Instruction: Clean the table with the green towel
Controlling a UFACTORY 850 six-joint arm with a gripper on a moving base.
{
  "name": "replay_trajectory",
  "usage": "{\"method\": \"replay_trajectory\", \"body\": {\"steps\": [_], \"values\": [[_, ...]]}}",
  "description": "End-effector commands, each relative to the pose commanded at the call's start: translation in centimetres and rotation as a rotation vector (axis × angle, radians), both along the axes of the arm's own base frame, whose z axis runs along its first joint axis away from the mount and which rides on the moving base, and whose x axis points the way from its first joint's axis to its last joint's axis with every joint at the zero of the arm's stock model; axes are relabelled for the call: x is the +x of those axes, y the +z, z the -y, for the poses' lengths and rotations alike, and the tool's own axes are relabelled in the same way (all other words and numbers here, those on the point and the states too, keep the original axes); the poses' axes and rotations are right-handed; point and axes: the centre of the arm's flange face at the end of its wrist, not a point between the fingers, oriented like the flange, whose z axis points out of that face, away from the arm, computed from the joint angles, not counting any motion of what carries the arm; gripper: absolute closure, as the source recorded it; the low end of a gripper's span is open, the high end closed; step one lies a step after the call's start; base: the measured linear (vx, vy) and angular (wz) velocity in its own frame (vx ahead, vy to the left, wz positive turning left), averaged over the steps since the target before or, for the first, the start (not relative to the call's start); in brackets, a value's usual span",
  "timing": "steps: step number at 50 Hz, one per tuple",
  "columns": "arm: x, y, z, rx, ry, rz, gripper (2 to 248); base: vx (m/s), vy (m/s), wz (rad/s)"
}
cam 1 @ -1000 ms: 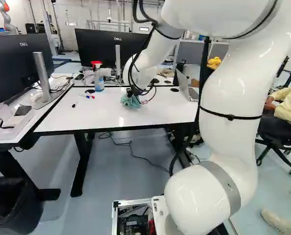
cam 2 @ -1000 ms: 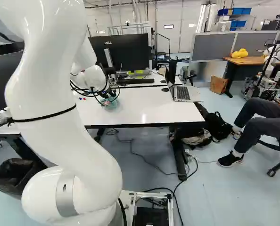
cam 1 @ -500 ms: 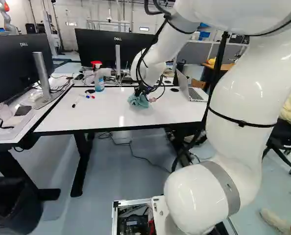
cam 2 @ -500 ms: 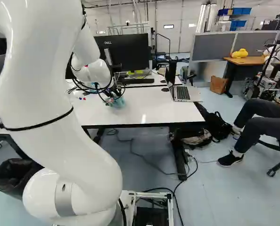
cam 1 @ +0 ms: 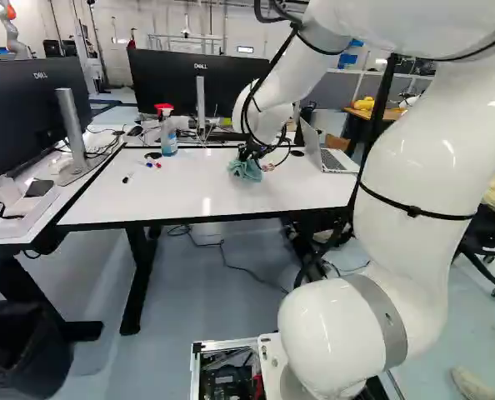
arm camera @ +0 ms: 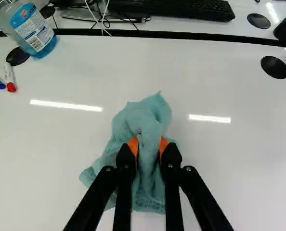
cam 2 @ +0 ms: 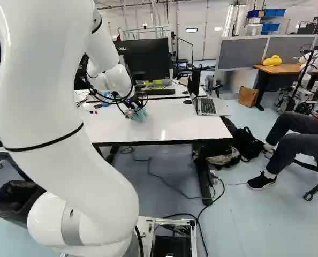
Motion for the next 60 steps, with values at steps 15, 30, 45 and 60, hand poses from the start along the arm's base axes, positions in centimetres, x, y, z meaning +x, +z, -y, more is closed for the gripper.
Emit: {"method": "replay_trajectory", "body": {"steps": [15,30,45,60], "values": [[0.2,0.1,-0.8,0.002,0.014,0.015,185,0.0,0.0,0.0],[1.4,0.6,-3.2,0.015,0.058,0.106,185,0.0,0.0,0.0],[1.8,1.1,-5.8,0.03,0.103,0.181,185,0.0,0.0,0.0],[0.9,1.0,-8.0,0.042,0.148,0.221,185,0.0,0.0,0.0]]}}
